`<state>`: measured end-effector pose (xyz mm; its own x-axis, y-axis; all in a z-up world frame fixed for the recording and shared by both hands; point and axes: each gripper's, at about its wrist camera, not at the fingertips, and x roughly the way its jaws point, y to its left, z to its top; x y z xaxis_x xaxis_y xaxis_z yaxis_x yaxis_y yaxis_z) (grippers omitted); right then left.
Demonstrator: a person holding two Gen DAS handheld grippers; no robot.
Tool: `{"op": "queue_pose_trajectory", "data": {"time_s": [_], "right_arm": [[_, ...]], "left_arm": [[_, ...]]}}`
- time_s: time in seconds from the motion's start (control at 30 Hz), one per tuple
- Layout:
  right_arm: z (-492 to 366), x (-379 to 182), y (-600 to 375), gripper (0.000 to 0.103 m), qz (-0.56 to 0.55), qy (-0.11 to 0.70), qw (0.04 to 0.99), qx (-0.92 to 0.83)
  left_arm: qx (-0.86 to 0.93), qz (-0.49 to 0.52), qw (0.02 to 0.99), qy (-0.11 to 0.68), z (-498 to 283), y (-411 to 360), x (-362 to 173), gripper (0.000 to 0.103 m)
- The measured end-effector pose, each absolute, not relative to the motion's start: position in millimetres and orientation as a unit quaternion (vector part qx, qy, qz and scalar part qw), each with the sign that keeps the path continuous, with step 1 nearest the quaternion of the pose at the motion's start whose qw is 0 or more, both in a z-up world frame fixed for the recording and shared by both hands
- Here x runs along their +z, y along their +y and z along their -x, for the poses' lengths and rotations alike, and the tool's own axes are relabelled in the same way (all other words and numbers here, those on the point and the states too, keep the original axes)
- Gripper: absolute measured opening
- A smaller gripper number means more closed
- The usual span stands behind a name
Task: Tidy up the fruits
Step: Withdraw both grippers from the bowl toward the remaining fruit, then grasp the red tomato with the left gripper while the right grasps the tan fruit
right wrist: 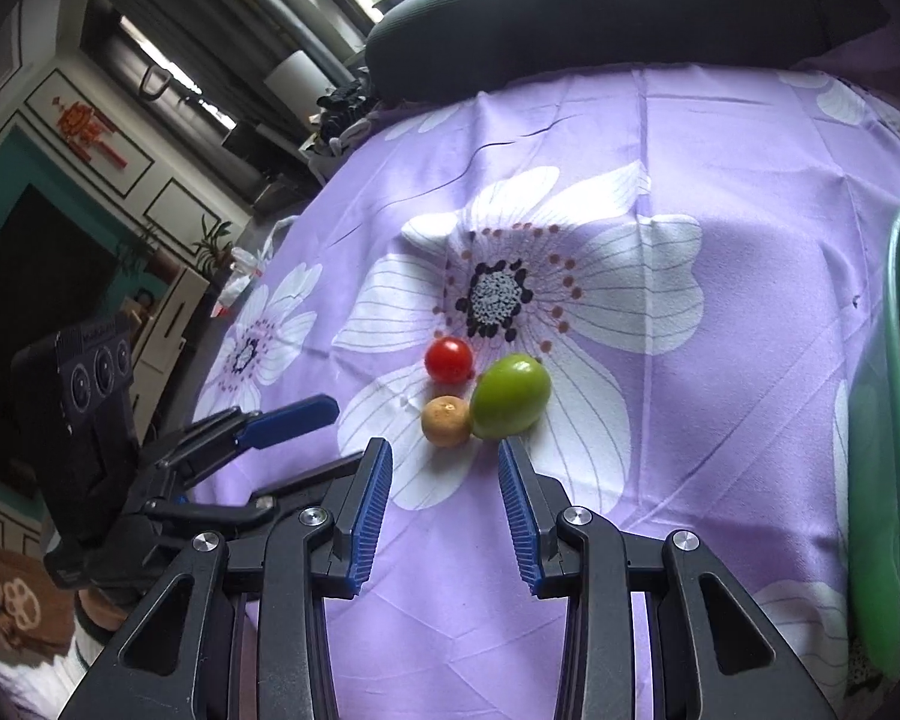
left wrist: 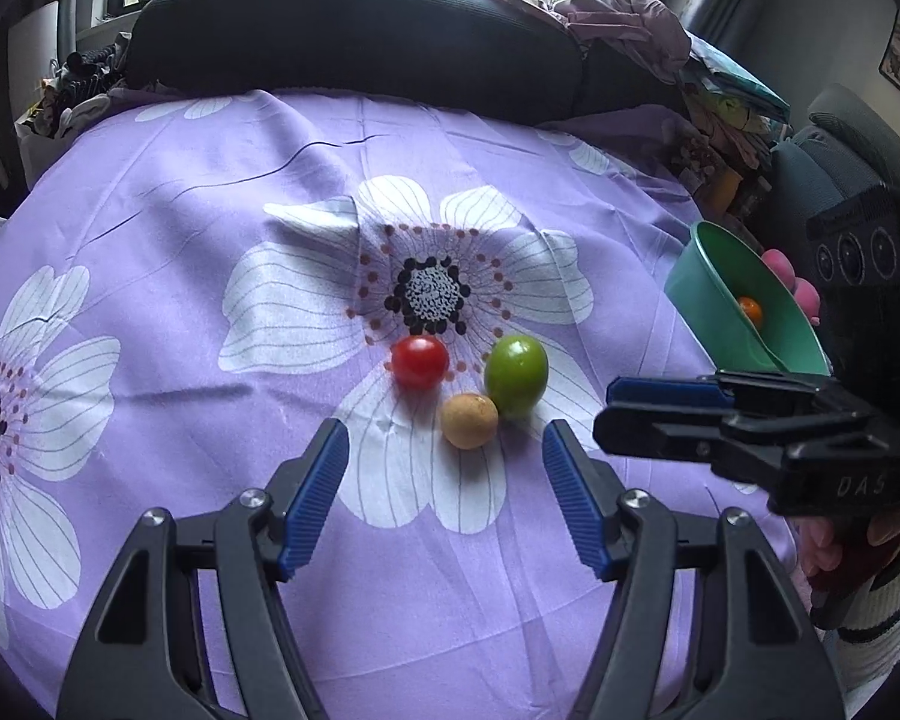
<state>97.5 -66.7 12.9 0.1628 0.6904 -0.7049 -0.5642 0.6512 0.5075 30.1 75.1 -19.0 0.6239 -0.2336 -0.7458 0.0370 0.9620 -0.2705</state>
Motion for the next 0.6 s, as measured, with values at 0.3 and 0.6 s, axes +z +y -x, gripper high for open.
{"op": "queue_pose_trajectory", "data": {"time_s": [0.3,0.6], "right_arm": [[-92.4,-0.3,-22.3,0.037,0.009,0.502,0.749,0.432],[-107.6,-16.6,6.7,0.037,0.059,0.509,0.764,0.393]], "left_arm": [[-0.1,0.141,0.877,0.448,-67.4,92.3,-24.9,0.055],[-0.105,0.118,0.866,0.474,-92.5,86.7,-42.9,0.05]]}}
